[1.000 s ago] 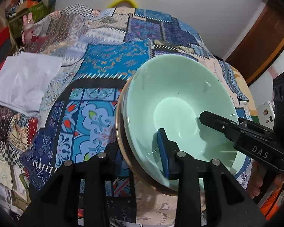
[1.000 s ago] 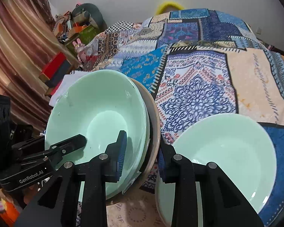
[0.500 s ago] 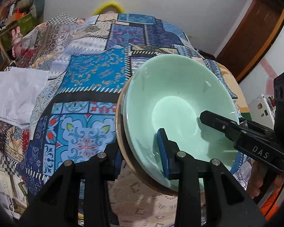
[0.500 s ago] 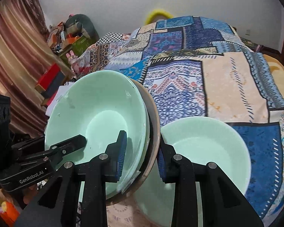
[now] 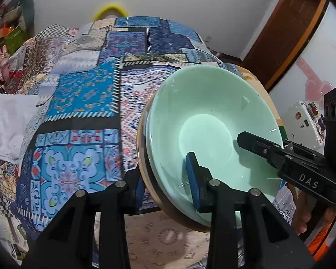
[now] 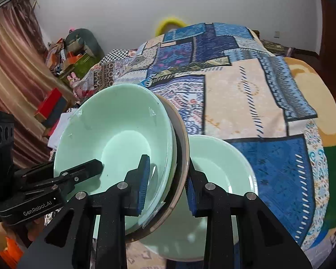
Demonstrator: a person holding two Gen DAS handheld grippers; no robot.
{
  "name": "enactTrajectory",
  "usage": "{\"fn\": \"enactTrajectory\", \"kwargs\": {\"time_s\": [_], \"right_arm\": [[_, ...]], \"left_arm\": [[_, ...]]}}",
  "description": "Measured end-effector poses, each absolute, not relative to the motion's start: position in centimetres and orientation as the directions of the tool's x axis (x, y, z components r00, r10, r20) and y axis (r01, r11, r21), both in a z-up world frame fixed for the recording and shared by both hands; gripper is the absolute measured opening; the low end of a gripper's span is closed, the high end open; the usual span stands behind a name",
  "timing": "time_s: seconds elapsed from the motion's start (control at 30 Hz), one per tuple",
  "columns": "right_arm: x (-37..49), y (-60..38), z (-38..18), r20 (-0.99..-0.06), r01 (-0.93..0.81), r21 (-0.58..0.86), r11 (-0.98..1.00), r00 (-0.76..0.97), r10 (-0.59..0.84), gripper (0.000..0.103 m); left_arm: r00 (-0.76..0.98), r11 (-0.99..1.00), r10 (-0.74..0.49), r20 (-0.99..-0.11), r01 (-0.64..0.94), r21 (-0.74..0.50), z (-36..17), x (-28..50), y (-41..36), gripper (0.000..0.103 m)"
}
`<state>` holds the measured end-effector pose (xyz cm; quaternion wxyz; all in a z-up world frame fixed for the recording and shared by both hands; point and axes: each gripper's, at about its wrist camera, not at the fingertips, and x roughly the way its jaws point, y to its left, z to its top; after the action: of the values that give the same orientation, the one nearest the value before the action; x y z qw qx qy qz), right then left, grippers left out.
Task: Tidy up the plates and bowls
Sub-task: 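Lift the nested bowl stack with both grippers and carry it onto the plate stack, then lower the bowl stack onto the mint green plate and open both grippers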
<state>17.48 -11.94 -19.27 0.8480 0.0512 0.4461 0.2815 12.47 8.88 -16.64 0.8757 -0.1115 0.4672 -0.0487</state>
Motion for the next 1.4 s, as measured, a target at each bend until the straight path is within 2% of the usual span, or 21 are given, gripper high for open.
{"fn": "enactTrajectory", "kwargs": {"time_s": [0.47,1.0,1.33,1.4], "right_arm": [[17.7,-15.6,-21.0,-0.75,-0.373,0.355,0.857,0.434,0.5,0.027],[18.3,-16.0,-24.1,-0.779,-0.344,0.39,0.854,0.371,0.506,0.027],[18.2,-16.1,-24.3,-0.772,-0.348,0.401,0.848,0.37,0.517,0.028],[18.2,-16.1,-24.0,-0.776,-0.35,0.385,0.854,0.378,0.505,0.029]], "left_arm": [[0.507,0.97,-0.226,-0.832,0.038,-0.241,-18.2,14.0,4.5,0.034],[0.427,0.972,-0.22,-0.877,0.016,-0.236,-21.8,15.3,4.0,0.034],[0.44,0.968,-0.233,-0.867,0.025,-0.248,-21.8,14.9,3.8,0.034],[0.441,0.97,-0.227,-0.868,0.018,-0.244,-21.7,14.9,3.9,0.037]]}}
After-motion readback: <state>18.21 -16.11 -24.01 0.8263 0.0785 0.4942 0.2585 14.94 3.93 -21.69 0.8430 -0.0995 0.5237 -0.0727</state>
